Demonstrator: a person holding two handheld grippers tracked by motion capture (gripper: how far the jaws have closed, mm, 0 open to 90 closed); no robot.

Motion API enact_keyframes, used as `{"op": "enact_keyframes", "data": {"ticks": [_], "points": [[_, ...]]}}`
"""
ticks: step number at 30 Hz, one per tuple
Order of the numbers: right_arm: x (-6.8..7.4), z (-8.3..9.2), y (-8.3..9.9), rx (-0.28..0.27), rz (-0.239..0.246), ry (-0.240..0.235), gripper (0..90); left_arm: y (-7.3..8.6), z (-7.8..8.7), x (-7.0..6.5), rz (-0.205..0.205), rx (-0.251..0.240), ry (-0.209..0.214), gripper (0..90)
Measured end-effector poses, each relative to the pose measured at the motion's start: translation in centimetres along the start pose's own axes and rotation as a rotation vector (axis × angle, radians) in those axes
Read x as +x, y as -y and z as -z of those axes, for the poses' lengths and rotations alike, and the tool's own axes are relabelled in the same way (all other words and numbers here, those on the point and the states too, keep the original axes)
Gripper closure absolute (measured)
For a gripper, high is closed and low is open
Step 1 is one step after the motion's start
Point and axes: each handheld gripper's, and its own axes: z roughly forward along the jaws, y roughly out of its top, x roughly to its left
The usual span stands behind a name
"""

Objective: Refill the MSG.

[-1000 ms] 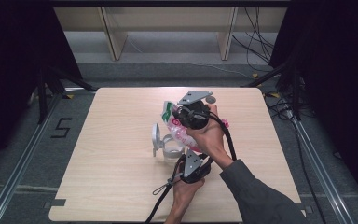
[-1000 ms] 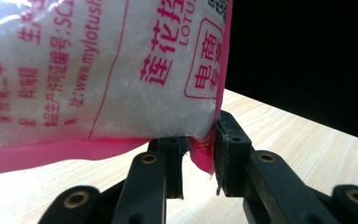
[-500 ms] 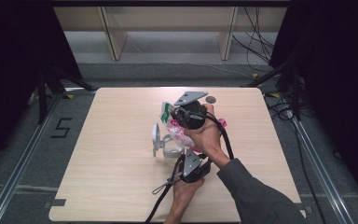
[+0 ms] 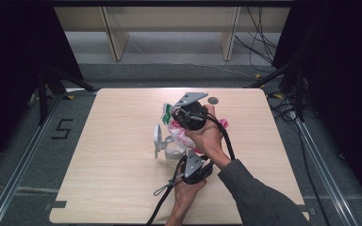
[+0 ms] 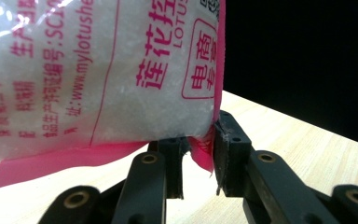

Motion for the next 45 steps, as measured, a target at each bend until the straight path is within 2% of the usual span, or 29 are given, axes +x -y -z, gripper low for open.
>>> {"op": "enact_keyframes", "data": {"ticks": [1,2,4,10,18,24,26,28,30,34,39,41,42,45], "points": [[0.0,-0.1,0.0,0.008,0.017,-0.004,90.0,0.0,0.0,0.0,0.001,0.0,0.0,74.4],[0.1,-0.1,-0.1,0.013,0.007,-0.005,90.0,0.0,0.0,0.0,0.001,-0.001,0.0,74.4],[0.1,-0.2,-0.1,0.01,0.023,-0.002,90.0,0.0,0.0,0.0,0.002,-0.003,0.002,74.4],[0.2,-0.3,-0.1,0.032,0.01,-0.005,90.0,0.0,0.0,0.0,0.008,-0.002,0.008,74.4],[0.3,-0.5,-0.1,0.019,0.024,0.007,90.0,0.0,0.0,0.1,0.007,-0.002,0.009,74.4],[0.5,-0.4,-0.1,0.027,0.005,-0.002,90.0,0.0,0.0,0.1,0.008,-0.006,0.009,74.6],[0.5,-0.4,-0.2,0.017,0.033,0.0,90.0,0.0,0.1,0.1,0.009,-0.008,0.01,74.6],[0.6,-0.3,-0.2,0.007,0.041,-0.001,90.0,0.0,0.1,0.2,0.005,-0.009,0.006,74.7],[0.7,-0.2,-0.2,0.002,0.031,0.003,90.0,-0.1,0.1,0.2,0.005,-0.012,0.006,74.7],[0.8,-0.2,-0.3,0.001,0.056,0.017,90.0,0.0,0.1,0.2,0.019,-0.016,0.016,74.9],[0.9,-0.2,-0.3,0.005,0.05,0.009,90.0,-0.1,0.1,0.3,0.018,-0.015,0.014,74.9],[1.0,-0.4,-0.3,0.015,0.062,0.012,90.0,0.0,0.1,0.2,0.023,-0.016,0.017,74.9],[1.2,-0.4,-0.3,0.035,0.049,0.003,90.0,0.0,0.1,0.3,0.024,-0.016,0.017,74.8],[1.0,-0.5,-0.3,0.02,0.071,0.007,90.0,0.0,0.1,0.3,0.022,-0.015,0.016,74.9]]}}
